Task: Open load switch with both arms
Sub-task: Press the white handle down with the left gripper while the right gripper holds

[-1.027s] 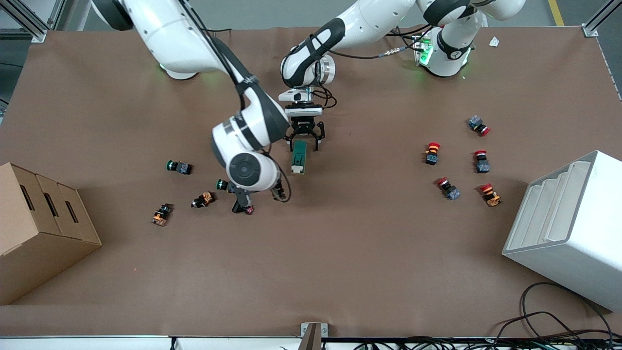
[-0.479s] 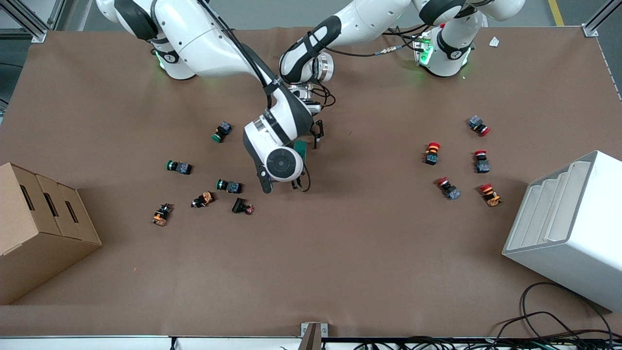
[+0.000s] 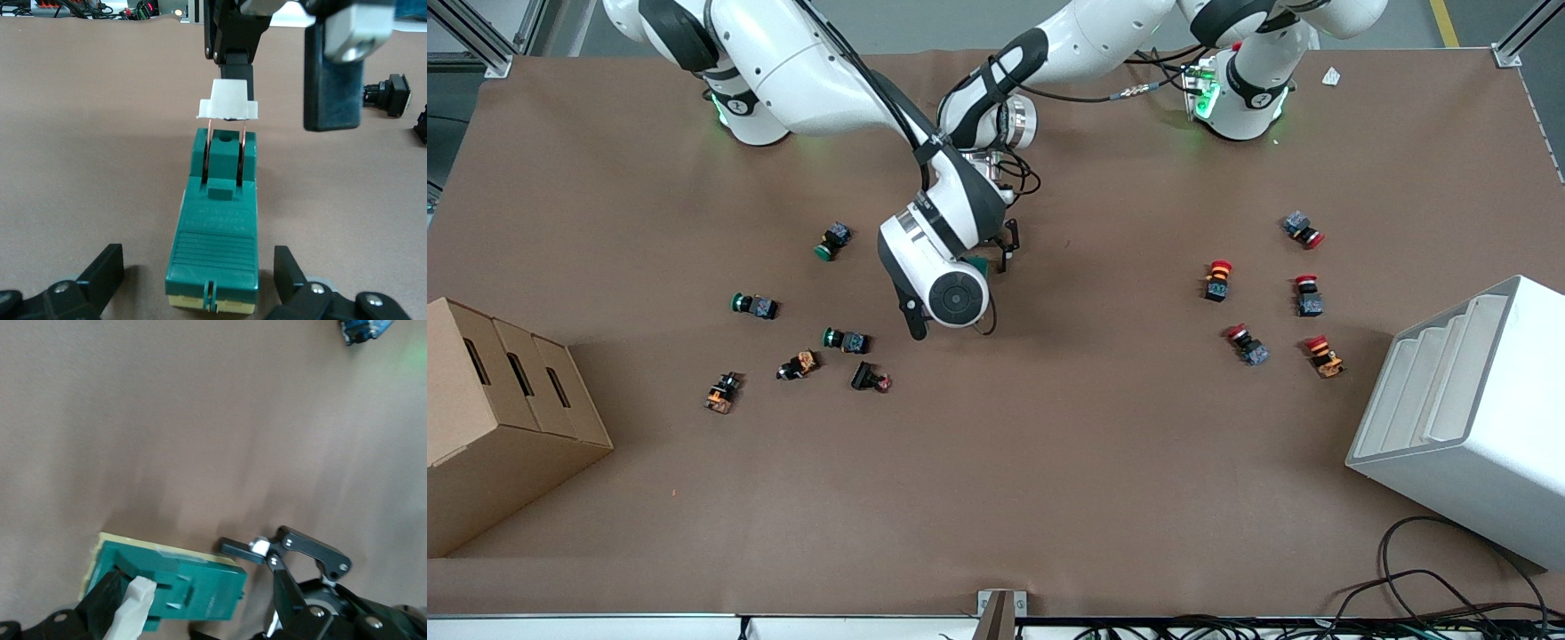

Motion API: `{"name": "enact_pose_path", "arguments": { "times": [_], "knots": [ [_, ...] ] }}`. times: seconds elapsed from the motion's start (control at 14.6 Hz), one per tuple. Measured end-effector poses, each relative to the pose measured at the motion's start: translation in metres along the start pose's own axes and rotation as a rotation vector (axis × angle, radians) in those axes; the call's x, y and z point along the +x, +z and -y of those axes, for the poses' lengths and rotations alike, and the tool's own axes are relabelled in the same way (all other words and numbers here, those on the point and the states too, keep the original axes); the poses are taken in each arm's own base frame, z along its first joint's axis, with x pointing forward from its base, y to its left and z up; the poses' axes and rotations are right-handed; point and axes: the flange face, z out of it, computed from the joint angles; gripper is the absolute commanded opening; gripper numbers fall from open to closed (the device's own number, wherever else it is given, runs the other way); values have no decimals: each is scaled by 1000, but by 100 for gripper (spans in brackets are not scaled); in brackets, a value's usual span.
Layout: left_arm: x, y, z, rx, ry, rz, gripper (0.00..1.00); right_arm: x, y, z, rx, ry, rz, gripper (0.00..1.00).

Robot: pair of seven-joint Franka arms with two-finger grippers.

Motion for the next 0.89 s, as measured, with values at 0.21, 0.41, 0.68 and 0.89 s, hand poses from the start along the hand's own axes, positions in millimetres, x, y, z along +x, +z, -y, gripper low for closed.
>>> {"name": "enact_pose_path", "arguments": {
  "times": [0.21,0.41,0.68,0.89],
  "knots": [
    [0,0,0,0,2,-2,99,-5,-2,-9,-36,-11,0,100],
    [-1,0,0,0,3,-4,99,-11,-2,-13,-49,-22,0,100],
    [-1,0,0,-1,5,-6,99,-22,4,-20,-69,-41,-4,100],
    [-1,0,0,-1,5,-7,99,-27,16,-25,-95,-50,-15,100]
  ]
}}
